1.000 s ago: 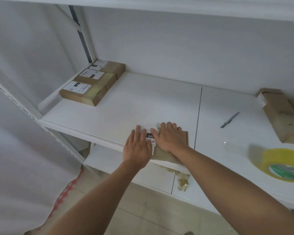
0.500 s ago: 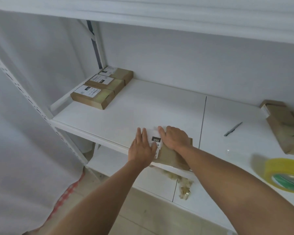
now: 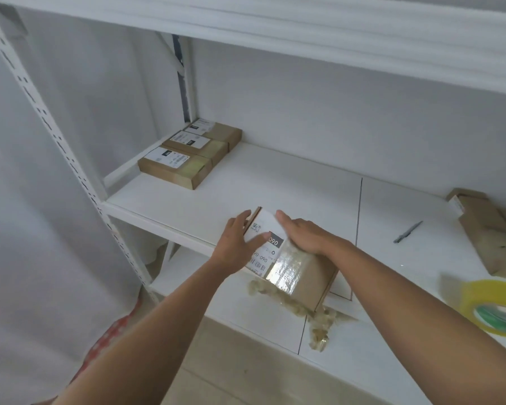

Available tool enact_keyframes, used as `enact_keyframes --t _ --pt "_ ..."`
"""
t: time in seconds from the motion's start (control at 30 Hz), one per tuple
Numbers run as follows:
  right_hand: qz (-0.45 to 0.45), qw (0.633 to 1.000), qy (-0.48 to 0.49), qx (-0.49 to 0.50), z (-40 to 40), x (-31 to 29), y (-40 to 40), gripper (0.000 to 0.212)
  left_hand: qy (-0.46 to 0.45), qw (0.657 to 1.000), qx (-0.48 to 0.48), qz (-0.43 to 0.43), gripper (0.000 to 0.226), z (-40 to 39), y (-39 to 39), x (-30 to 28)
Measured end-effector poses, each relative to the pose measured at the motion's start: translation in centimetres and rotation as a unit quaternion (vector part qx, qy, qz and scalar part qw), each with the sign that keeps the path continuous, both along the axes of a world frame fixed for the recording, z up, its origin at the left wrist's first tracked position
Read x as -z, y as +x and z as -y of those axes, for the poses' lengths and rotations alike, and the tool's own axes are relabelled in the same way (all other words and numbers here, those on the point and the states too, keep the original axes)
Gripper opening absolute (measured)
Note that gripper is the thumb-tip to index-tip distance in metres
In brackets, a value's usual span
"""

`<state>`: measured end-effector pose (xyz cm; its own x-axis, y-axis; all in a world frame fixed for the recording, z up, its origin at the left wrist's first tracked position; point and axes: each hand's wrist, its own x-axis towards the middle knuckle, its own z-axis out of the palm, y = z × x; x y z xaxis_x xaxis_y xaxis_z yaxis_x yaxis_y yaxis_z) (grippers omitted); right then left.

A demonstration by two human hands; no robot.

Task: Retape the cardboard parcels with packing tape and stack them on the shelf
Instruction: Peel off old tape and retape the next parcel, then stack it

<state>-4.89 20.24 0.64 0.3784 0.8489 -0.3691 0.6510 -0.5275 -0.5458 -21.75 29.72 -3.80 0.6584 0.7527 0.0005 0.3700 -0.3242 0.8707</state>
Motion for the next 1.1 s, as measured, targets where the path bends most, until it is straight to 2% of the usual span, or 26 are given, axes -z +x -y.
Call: enact_keyframes --t 0.1,0.2,0.3,0.37,0.47,0.6,0.73,0.8,0.9,1.0,1.1 --pt "-0.022 1.000 -0.004 -0.015 -1.4 -0.3 0.2 0.084 -0.071 0.995 0.069 -0.013 0.069 -1.8 -0.5 -0.8" --pt "-0.034 0.999 -0.016 -0.038 -3.6 0.3 1.3 0.082 -0.145 0.987 0.072 0.008 0.060 -3.9 -0.8 -0.8" --pt "-0.022 0.999 -0.004 -0.047 -5.9 0.4 4.0 0.056 -0.145 0.989 0.003 0.029 0.039 -6.9 -1.5 -1.1" --pt "-0.082 0.996 0.027 -0.019 -7.4 1.0 5.6 0.044 -0.157 0.984 -0.081 0.038 0.034 -9.2 -2.8 -1.4" --pt "-0.233 0.969 0.069 0.046 -10.3 3.0 4.7 0.041 -0.175 0.968 -0.178 0.015 0.035 -12.7 -5.1 -1.2" --pt "-0.264 0.955 0.112 0.077 -14.3 6.5 -0.7 0.037 -0.174 0.954 -0.240 -0.037 0.038 -16.0 -7.7 -0.8" --pt "-0.279 0.942 0.118 0.145 -17.7 8.2 -4.5 0.044 -0.140 0.942 -0.273 -0.136 0.049 -20.0 -9.4 -0.7" --pt "-0.266 0.941 0.126 0.166 -19.7 8.3 -6.1 0.040 -0.124 0.929 -0.320 -0.136 0.058 -22.0 -9.9 -0.8" --pt "-0.232 0.941 0.141 0.204 -22.7 8.0 -8.2 0.039 -0.051 0.925 -0.351 -0.136 0.051 -24.9 -10.5 -0.5" --pt "-0.220 0.934 0.149 0.240 -25.2 7.8 -10.3 0.032 -0.011 0.938 -0.303 -0.171 0.047 -28.0 -11.6 0.3" --pt "-0.242 0.916 0.182 0.263 -26.8 7.7 -12.9 0.024 0.025 0.945 -0.224 -0.239 0.060 -30.8 -12.7 0.8"
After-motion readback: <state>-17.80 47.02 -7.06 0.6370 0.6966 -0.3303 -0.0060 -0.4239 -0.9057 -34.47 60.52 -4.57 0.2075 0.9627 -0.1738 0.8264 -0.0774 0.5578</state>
